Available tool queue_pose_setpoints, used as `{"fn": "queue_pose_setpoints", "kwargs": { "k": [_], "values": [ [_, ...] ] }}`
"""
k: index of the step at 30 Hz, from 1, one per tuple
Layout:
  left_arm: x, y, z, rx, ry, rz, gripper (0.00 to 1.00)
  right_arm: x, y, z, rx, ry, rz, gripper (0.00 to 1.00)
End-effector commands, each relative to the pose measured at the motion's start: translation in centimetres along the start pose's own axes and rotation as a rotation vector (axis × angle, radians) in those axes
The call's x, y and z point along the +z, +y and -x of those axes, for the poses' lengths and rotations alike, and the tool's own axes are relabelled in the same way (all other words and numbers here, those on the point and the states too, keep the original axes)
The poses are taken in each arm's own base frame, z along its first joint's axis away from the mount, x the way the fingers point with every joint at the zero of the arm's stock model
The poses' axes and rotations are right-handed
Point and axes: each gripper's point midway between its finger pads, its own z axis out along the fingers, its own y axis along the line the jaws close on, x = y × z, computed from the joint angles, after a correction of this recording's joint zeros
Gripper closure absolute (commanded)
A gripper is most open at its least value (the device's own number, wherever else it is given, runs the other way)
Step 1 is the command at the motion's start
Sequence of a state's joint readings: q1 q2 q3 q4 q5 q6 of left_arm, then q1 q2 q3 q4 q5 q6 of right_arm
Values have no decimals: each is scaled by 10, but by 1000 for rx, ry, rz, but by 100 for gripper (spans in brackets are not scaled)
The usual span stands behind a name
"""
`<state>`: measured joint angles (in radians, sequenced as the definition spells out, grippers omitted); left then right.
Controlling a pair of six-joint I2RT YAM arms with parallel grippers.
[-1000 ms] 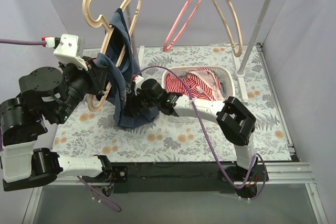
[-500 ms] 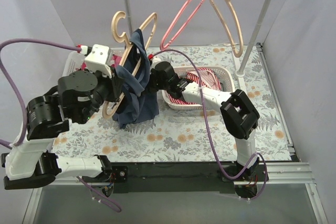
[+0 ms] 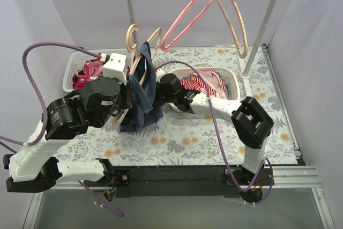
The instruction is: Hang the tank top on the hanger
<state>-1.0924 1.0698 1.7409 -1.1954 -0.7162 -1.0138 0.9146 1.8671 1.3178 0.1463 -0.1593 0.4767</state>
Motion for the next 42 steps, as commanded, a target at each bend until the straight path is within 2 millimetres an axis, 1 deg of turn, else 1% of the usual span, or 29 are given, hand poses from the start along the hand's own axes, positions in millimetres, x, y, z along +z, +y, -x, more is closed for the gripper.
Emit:
{"fn": "queue_pose_setpoints", "kwargs": {
  "k": [1,5,7,8,9,10,11,12,14,16,17,18,19,20,21,22,24,26,28,29,30,31,32,34,35,36,38,40,42],
  "values": [
    [17,-1,12,13,-54,73,100,-20,22,20,-10,-80,48,26],
    [28,-2,22,18,-94,81,100,-35,21,19,1,-103,30,26],
    [42,1,25,11,-96,69,100,-42,16,15,11,-116,13,25],
    [50,4,24,9,-83,70,100,-49,20,20,11,-138,20,25],
    [59,22,27,-11,-80,116,100,-52,18,15,15,-136,15,25],
    [66,17,28,-21,-82,73,100,-55,17,16,21,-144,10,25],
    [72,21,26,-12,-76,76,100,-62,21,20,20,-160,15,25],
    [78,31,28,-27,-81,95,100,-64,19,17,22,-158,11,25],
    [84,30,34,-39,-94,56,100,-72,20,21,20,-177,4,25],
    [90,40,43,-63,-119,59,100,-76,17,19,19,-181,-6,25],
    [92,35,45,-64,-118,16,100,-80,20,22,16,-191,-1,25],
    [93,43,52,-77,-134,27,100,-82,20,21,14,-191,-3,25],
    [99,44,54,-79,-130,24,100,-84,19,19,15,-190,-7,25],
    [101,44,55,-78,-125,7,100,-89,21,22,13,-202,-2,25],
    [101,51,63,-82,-137,15,100,-91,22,23,13,-205,-2,25],
    [111,53,60,-80,-114,17,100,-94,23,24,12,-211,-1,25],
    [117,60,66,-86,-113,11,100,-102,26,26,13,-226,4,25],
    [129,61,65,-86,-92,0,100,-113,30,30,14,-246,13,26],
    [131,67,75,-87,-109,13,100,-124,37,38,9,-278,26,26],
    [139,70,75,-87,-96,17,100,-128,37,38,10,-282,26,26],
    [141,68,78,-88,-93,2,100,-131,39,39,8,-287,27,26],
    [139,68,91,-90,-121,-3,100,-138,42,42,6,-299,32,26],
    [148,68,91,-88,-108,-1,100,-141,43,42,3,-302,33,26],
    [151,66,97,-90,-107,-9,100,-150,45,43,-2,-314,34,26],
    [147,65,110,-88,-135,-15,100,-153,46,44,-3,-320,35,26],
    [153,65,109,-91,-122,-17,100,-155,44,41,-4,-319,30,26],
    [152,63,119,-89,-142,-26,100,-164,47,43,-9,-336,35,26],
    [160,63,119,-86,-129,-22,100,-170,49,44,-12,-345,40,25],
    [159,64,126,-87,-143,-17,100,-174,50,45,-14,-349,42,26]
  ]
}}
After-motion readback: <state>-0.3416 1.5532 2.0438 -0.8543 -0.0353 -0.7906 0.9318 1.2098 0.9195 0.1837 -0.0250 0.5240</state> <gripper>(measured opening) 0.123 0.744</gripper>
